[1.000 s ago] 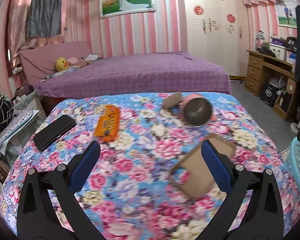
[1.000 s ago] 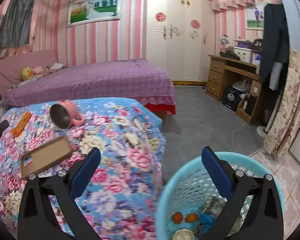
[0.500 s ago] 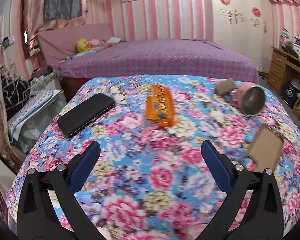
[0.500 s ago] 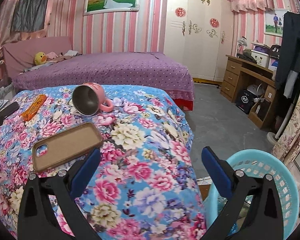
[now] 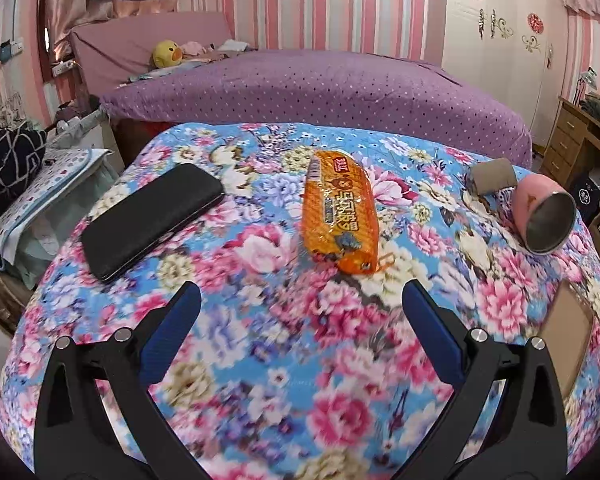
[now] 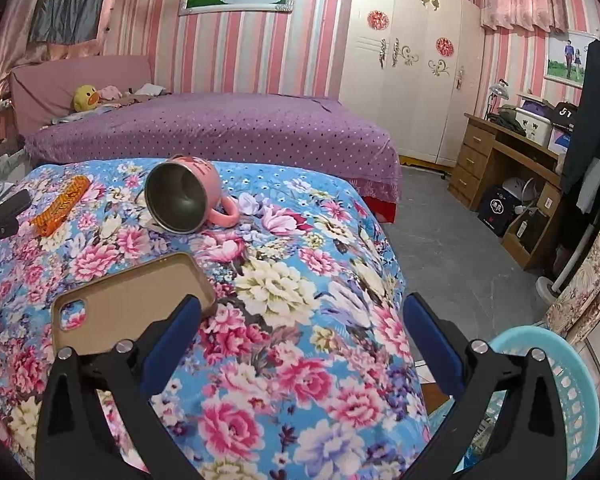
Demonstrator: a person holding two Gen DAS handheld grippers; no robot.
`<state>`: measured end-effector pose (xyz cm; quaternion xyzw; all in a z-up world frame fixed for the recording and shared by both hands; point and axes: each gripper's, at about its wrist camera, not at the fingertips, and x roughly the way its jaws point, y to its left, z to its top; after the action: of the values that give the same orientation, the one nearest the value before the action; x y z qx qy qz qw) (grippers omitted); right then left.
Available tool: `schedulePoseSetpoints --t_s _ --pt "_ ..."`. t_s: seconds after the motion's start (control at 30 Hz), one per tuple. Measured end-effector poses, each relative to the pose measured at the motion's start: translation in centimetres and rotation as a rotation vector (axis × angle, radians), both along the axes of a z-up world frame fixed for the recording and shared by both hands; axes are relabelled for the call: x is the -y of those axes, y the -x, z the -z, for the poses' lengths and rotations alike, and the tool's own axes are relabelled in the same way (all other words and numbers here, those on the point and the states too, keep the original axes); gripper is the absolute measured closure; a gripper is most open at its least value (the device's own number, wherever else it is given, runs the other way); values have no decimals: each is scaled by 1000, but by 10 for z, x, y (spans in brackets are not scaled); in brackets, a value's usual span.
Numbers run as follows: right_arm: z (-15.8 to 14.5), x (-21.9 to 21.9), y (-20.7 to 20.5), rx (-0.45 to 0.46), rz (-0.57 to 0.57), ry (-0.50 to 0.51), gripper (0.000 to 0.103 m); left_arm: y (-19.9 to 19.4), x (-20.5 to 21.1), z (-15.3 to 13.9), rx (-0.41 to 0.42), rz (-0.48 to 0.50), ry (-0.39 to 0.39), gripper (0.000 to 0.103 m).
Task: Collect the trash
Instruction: 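Move both tools back over the bed and grasp the orange snack packet with the left tool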
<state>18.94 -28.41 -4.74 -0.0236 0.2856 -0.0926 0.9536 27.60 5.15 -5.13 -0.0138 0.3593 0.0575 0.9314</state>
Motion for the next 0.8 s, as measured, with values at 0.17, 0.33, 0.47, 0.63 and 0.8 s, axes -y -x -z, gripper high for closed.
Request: schedulePoseSetpoints --t_s 0.17,0.33,0.47,0.63,0.8 --pt "3 12 -17 -39 16 -67 5 -22 10 5 -32 2 -31 6" --pt "2 13 -30 -35 28 -78 5 -42 18 10 -51 24 -32 6" --pt "-1 9 -38 -24 29 -94 5 -59 18 19 -100 31 -23 9" --pt "1 -5 -46 -28 2 -125 5 -74 8 31 -162 39 47 39" --pt "1 -26 -47 -23 -43 -79 5 -70 5 28 -143 65 47 77"
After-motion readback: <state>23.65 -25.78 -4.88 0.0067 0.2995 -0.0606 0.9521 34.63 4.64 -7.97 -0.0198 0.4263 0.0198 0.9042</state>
